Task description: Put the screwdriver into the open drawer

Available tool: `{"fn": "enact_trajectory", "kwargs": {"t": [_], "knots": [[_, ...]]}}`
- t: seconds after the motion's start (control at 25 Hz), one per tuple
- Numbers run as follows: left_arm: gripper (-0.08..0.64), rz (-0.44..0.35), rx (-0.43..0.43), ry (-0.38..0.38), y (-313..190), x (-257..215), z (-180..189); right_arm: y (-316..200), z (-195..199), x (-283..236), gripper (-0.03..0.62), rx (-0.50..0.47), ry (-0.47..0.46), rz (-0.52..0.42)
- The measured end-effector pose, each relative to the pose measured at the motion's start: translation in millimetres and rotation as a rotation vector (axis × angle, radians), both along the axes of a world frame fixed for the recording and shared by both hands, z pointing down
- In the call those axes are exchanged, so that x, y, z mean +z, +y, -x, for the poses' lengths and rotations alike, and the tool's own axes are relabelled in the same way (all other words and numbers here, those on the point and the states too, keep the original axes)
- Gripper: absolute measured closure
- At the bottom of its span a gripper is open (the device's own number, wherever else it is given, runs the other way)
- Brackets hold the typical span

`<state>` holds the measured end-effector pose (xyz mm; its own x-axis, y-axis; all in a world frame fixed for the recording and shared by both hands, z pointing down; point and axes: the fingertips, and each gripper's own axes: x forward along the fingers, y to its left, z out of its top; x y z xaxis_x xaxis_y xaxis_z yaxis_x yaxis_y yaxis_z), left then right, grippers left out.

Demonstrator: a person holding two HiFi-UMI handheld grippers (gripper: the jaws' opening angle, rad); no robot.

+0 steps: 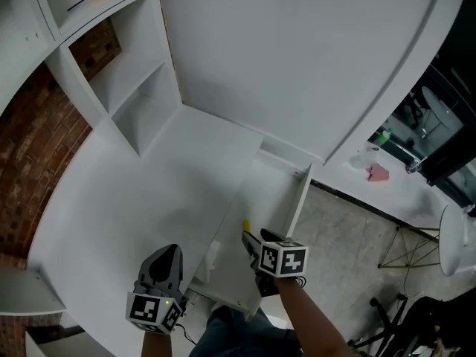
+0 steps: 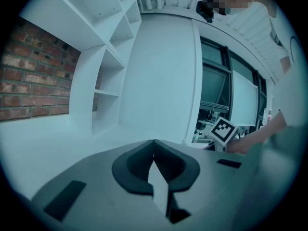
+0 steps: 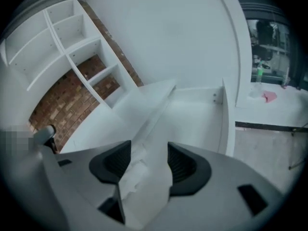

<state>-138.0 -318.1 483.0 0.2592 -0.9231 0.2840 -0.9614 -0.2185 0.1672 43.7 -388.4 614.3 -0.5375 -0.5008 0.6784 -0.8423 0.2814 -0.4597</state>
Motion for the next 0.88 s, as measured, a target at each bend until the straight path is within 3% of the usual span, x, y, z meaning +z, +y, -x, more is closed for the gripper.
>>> {"fn": "enact_trajectory", "kwargs": {"t": [0.12,0.2,0.32,0.48,0.68,0.88], "knots": [[0.548,-0.036,0.024,0.019,1,-13,1,14,-5,-37,0.354,-0.005,-0.026,-0.084],[0.548,-0.068,0.045,0.032,3,-21,1,23,-12,-61,0.392,0.009,-0.008,-0.161],[0.548,-0.102,0.080,0.050,10,-29,2,40,-22,-101,0.581,0.056,-0.012,-0.285],[0.548,-0.135,0.125,0.072,20,-38,4,71,-27,-151,0.581,0.058,-0.014,-0.439],[0.548,-0.180,0.150,0.085,32,-56,6,107,-31,-205,0.581,0.002,0.146,-0.690],[0.548,-0.247,0.160,0.059,44,-83,2,129,-32,-257,0.581,-0.006,0.228,-0.910]]}}
